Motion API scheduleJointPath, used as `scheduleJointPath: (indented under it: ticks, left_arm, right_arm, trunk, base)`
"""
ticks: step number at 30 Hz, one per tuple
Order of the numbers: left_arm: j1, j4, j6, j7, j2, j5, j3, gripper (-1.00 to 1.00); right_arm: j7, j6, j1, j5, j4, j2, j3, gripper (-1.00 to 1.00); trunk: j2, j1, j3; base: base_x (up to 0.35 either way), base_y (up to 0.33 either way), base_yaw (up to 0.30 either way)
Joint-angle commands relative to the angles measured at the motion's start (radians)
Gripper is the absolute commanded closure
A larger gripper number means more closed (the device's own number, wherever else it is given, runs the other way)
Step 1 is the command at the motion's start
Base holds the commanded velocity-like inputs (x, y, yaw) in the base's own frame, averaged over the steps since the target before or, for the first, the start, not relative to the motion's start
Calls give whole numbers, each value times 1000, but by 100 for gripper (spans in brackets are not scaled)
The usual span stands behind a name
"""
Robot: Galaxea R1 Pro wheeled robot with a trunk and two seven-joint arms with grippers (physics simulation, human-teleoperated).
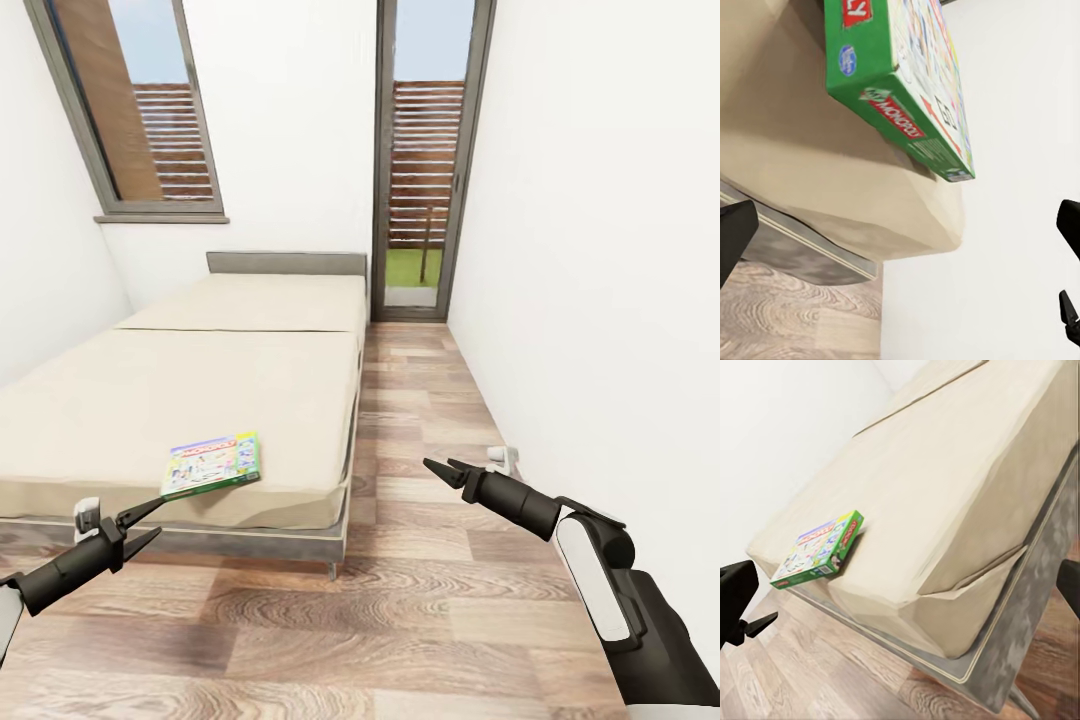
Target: Put all the toys in the child's room - the three board games (two on the bed and one on the table), the two jigsaw puzzles on the table, and the tennis ball on the table - inside the toy box on the table in the child's room.
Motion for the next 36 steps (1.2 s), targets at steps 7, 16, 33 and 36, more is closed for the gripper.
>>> scheduleJointPath:
  ticks: [7,16,33,36]
  left_arm:
    - [-1,0,5,1,0,0,2,-100]
    - [-1,1,6,10,-1,0,5,-100]
    - [-31,5,-78,193,-25,31,4,-100]
    - [-36,5,-85,200,-25,44,4,-100]
  right_arm:
    - [1,7,-1,-5,0,0,-1,-100]
    - [1,7,-1,-4,0,0,-1,-100]
    - [0,6,-1,-2,0,2,0,-100]
    - [0,6,-1,-1,0,2,0,-100]
  trunk:
    - [0,0,-1]
    - [0,0,-1]
    - [0,0,-1]
    - [0,0,-1]
  base:
    - [0,-33,0]
    - [0,-4,0]
    - [0,0,0]
    - [0,0,0]
